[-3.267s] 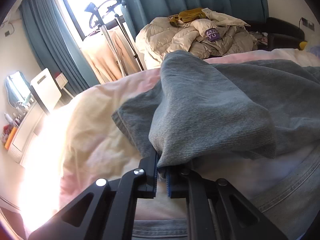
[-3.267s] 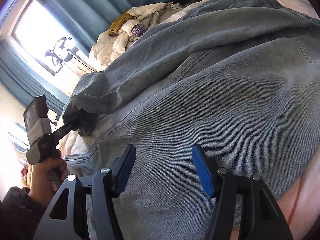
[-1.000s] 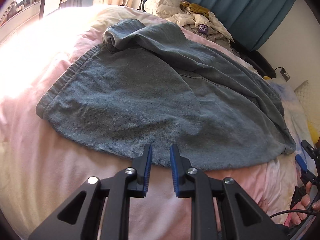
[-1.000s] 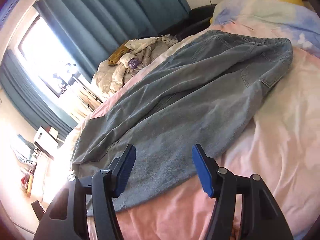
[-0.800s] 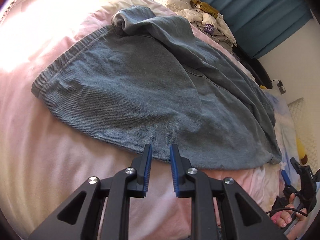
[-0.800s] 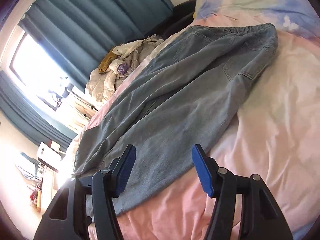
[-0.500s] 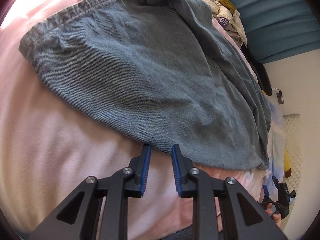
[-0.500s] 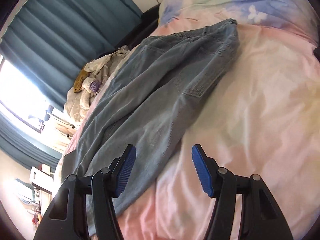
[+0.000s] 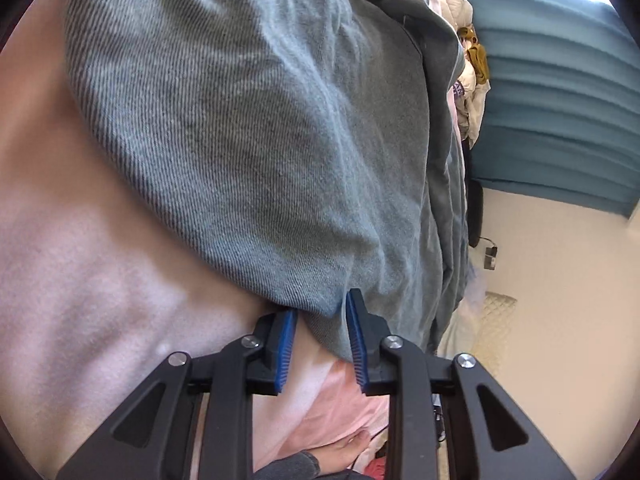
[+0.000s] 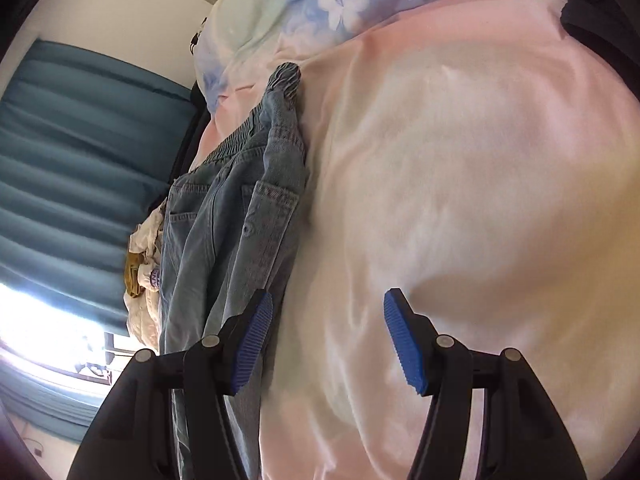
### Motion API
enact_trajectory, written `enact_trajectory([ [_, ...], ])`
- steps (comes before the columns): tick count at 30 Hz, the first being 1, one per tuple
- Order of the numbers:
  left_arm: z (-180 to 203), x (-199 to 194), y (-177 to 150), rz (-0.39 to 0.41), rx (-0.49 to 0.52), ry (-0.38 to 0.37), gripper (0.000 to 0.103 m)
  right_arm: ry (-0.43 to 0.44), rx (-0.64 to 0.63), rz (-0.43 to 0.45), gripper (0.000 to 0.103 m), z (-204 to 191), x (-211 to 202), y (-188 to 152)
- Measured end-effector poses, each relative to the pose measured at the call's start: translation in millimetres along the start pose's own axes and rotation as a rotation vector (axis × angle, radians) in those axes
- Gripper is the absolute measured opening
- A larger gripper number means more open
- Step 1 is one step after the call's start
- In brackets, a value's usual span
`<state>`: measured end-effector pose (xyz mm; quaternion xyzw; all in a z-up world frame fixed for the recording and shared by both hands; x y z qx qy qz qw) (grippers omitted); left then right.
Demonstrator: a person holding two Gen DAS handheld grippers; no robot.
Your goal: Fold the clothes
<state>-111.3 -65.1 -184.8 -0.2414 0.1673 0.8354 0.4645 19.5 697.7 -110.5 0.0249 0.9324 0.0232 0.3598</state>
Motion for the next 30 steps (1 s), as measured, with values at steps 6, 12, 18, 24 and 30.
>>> enact_trajectory([
  [6,-2,7,1,0.058,-0.063,-0.108,0.025,0.035,-0.012,-0.020,0.059,-20,38,25],
  [12,4,15,5,0.116,-0.072,-0.165,0.025,-0.037,-0.077,-0.010,0.059,-54,87,44],
  [18,1,31,9,0.113,-0.121,-0.184,0.025,-0.146,-0.150,0.022,0.051,-80,119,51],
  [24,12,31,11,0.125,-0.073,-0.150,0.012,-0.160,-0.213,0.068,0.010,-92,97,42],
  [30,35,16,9,0.163,0.011,-0.106,0.003,-0.142,-0.282,0.079,0.007,-127,59,37],
])
Point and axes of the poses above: each gripper's, at about its wrist camera, not at the fingertips, and x roughly the way its jaws point, z to its right, y to its top, the point moved 1 cm from there along x, roughly the way its jaws point, and after that the axes turned 13 degrees about x, right-handed, at the moved point
